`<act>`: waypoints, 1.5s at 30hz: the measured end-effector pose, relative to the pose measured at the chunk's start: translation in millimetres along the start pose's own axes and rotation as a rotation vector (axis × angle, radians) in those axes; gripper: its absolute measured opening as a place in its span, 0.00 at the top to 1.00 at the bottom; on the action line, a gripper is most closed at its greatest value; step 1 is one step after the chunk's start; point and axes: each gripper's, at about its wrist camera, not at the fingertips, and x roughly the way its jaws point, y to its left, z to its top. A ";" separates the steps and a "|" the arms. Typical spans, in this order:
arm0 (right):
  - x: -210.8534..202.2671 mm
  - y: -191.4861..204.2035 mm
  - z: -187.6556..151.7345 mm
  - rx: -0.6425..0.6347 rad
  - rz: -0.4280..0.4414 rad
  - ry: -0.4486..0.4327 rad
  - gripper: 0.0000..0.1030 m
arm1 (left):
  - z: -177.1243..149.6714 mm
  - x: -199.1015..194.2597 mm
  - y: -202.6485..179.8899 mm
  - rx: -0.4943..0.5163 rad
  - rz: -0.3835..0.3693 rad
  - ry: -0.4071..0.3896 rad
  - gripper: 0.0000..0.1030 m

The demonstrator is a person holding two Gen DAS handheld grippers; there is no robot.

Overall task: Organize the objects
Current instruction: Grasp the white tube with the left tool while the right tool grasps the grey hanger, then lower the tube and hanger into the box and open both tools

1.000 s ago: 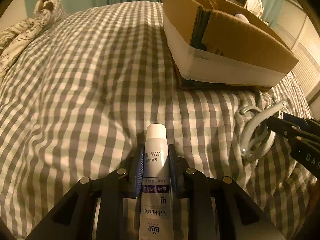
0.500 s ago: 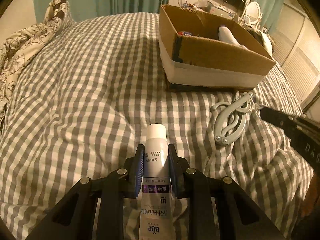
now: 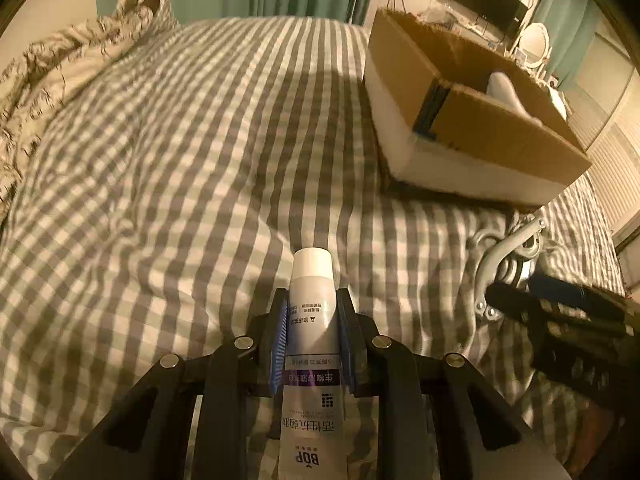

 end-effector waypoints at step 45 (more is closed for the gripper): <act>-166.8 -14.2 13.3 -0.076 0.124 -0.385 0.92 | 56.2 -117.7 -70.0 0.113 -0.097 -0.199 0.77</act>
